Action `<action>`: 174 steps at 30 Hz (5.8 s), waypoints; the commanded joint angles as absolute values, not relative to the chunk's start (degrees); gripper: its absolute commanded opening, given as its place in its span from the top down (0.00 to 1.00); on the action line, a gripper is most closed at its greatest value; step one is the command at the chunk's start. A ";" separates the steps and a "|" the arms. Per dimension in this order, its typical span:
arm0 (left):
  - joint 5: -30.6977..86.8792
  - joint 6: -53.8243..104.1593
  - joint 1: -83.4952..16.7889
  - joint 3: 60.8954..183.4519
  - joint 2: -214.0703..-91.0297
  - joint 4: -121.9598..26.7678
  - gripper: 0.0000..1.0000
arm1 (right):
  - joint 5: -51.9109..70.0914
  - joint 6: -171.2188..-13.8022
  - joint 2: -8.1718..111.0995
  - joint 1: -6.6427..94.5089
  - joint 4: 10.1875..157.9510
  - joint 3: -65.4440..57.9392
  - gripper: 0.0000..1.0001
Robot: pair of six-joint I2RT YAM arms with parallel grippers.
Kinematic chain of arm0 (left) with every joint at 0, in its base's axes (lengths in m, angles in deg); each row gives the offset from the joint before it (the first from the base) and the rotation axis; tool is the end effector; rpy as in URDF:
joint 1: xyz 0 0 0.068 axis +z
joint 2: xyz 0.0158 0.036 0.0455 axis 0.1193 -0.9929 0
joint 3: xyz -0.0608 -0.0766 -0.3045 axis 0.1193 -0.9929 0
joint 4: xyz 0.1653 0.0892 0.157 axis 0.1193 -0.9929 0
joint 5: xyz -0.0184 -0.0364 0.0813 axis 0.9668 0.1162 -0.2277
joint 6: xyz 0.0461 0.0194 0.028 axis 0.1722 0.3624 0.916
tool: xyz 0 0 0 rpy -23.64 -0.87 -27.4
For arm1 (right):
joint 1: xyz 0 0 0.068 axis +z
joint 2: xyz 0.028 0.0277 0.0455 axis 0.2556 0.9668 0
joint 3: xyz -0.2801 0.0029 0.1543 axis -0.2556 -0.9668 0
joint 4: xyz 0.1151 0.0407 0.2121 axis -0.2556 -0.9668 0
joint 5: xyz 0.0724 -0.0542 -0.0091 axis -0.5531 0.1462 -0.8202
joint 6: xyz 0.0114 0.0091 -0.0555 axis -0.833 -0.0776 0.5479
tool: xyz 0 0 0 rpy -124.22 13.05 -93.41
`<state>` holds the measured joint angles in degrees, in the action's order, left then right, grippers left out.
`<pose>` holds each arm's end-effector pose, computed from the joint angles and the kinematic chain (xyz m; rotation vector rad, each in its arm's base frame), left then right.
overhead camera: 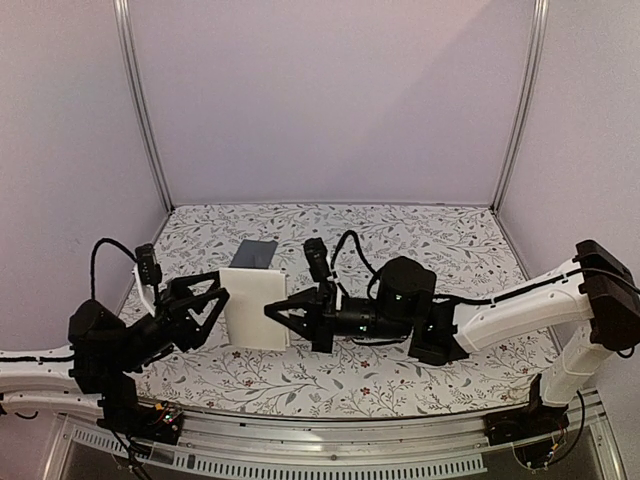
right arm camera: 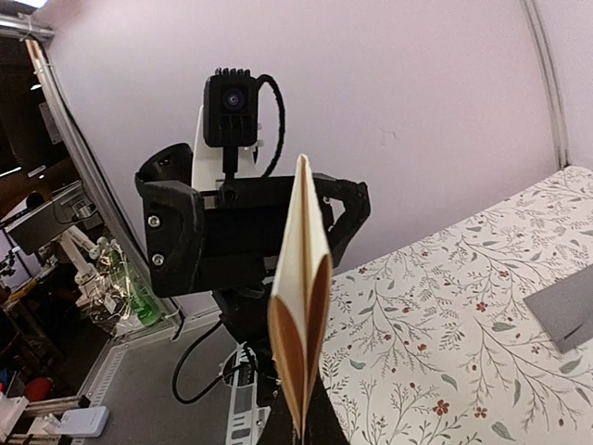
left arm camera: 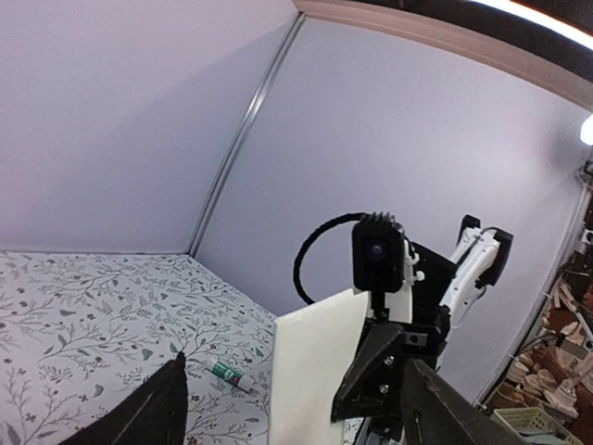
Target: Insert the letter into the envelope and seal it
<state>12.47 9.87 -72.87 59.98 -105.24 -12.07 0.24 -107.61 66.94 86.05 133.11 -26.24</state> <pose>0.0399 -0.0771 0.2852 0.3343 1.3049 -1.3164 0.1094 0.3581 0.3212 -0.9352 1.4046 1.4878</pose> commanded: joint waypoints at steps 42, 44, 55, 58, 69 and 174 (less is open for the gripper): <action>10.20 10.51 -36.61 109.08 -182.31 -52.77 0.48 | 29.64 -104.90 25.67 75.98 112.38 -56.98 1.00; 10.40 10.80 -36.50 109.76 -183.81 -52.49 0.50 | 29.38 -105.02 25.22 75.98 112.12 -57.23 1.00; 11.40 11.41 -37.11 110.35 -186.15 -50.67 0.93 | 28.61 -105.73 24.26 75.98 111.00 -57.19 1.00; 8.95 11.72 -38.81 109.18 -184.71 -50.66 0.97 | 28.38 -105.73 24.26 75.98 110.36 -56.75 1.00; -1.28 16.18 -54.40 105.53 -177.23 -55.27 1.00 | 29.47 -106.70 22.05 75.98 102.89 -53.81 1.00; 24.38 122.28 -77.77 75.46 -145.59 -26.92 1.00 | 31.87 -98.71 44.01 95.15 71.63 -26.14 1.00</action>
